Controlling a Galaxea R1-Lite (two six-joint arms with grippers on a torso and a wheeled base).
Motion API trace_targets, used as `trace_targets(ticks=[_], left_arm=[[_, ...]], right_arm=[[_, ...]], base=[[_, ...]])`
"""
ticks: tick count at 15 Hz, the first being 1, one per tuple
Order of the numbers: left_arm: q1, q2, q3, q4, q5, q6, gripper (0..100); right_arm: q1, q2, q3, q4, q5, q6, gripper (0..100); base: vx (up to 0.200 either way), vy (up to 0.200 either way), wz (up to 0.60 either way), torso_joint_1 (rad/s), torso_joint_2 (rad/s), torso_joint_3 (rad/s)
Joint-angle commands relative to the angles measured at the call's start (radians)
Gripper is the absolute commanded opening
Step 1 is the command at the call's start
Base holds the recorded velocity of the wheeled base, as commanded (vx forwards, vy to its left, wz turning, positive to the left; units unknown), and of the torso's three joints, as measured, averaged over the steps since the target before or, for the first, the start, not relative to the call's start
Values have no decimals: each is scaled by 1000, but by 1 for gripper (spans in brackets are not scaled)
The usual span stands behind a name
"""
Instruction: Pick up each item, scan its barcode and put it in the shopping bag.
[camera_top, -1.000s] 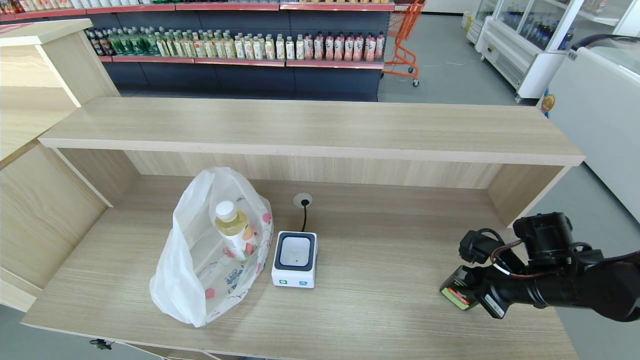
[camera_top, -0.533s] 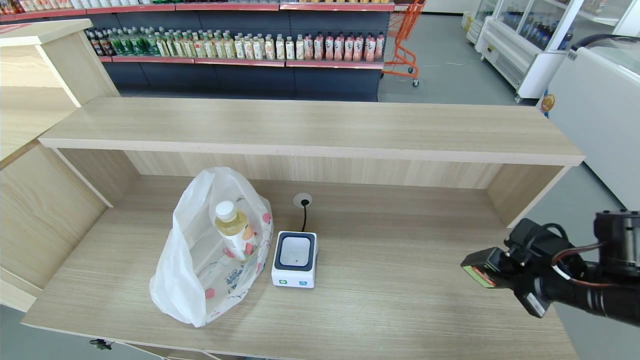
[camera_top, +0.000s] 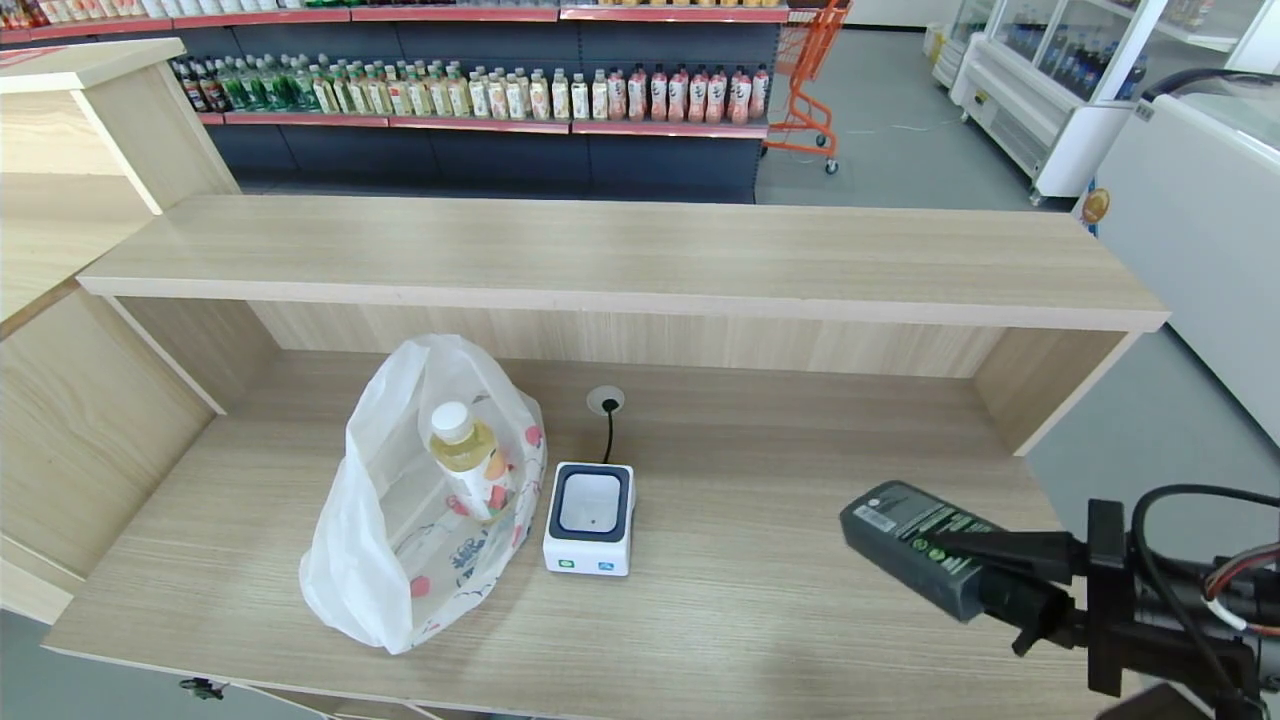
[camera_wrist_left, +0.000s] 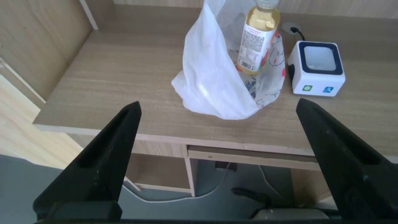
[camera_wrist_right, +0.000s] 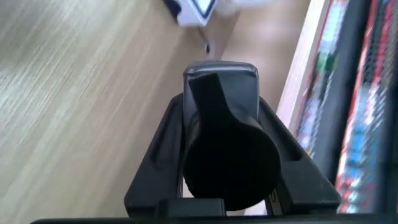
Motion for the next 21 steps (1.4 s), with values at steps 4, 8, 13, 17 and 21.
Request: trace_targets(ticks=[4, 8, 13, 17, 21], left_arm=[[0, 0, 0, 0, 1, 0, 100], [0, 0, 0, 0, 1, 0, 100], [0, 0, 0, 0, 1, 0, 100], [0, 0, 0, 0, 1, 0, 100], [0, 0, 0, 0, 1, 0, 100]], right_arm=[[326, 79, -45, 132, 67, -460, 0], [361, 129, -54, 129, 121, -580, 0], [364, 158, -52, 19, 147, -626, 0], [364, 183, -42, -88, 148, -624, 0], [364, 172, -37, -88, 148, -624, 0]], base=[[0, 0, 0, 0, 0, 0], [0, 0, 0, 0, 0, 0], [0, 0, 0, 0, 0, 0], [0, 0, 0, 0, 0, 0], [0, 0, 0, 0, 0, 0]])
